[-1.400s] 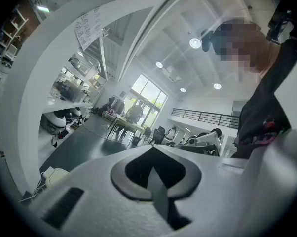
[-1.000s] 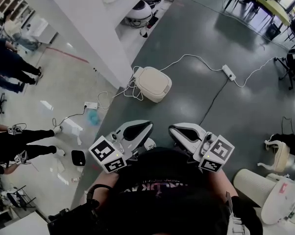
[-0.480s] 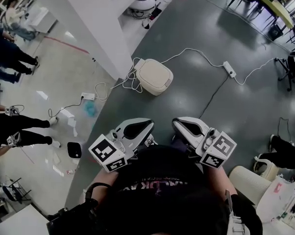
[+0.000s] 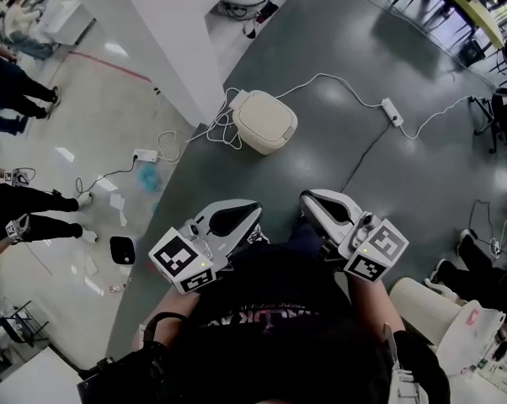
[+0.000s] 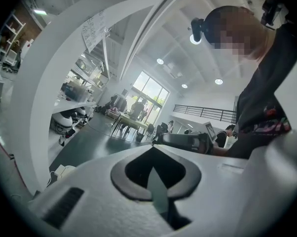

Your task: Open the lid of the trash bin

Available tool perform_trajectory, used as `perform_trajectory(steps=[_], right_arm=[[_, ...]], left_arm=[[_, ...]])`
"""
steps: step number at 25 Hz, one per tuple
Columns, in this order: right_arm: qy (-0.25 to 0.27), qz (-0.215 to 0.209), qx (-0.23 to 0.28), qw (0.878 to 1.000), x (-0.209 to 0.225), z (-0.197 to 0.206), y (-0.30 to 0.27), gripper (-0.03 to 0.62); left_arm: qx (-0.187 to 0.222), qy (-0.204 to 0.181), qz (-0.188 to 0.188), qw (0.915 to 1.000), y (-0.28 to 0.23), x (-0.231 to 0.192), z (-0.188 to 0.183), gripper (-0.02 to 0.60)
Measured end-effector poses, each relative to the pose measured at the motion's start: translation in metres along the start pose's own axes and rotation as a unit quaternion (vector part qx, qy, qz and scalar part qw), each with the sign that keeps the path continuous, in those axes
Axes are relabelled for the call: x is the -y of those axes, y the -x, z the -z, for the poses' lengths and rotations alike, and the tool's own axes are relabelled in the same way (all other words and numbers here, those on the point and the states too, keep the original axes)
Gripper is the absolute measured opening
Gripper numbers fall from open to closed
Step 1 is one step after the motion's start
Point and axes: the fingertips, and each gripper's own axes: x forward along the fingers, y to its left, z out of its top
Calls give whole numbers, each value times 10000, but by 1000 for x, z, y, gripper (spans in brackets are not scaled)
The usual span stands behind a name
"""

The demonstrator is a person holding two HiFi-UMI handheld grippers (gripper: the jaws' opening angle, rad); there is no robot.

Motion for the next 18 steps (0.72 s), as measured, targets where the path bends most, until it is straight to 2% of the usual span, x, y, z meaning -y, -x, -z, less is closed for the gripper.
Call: perform_trajectory(steps=[8, 13, 18], right_arm=[[-16, 47, 102, 9999, 39, -25, -9, 9], [-87, -72, -162, 9998, 74, -36, -22, 9], [-215, -49, -483, 9986, 130, -36, -33, 9]], left_arm=[[107, 42, -319, 9994, -7, -16, -10, 2], [249, 209, -638, 9974, -24, -32, -21, 2], [202, 390, -872, 9952, -53, -47, -22, 2]])
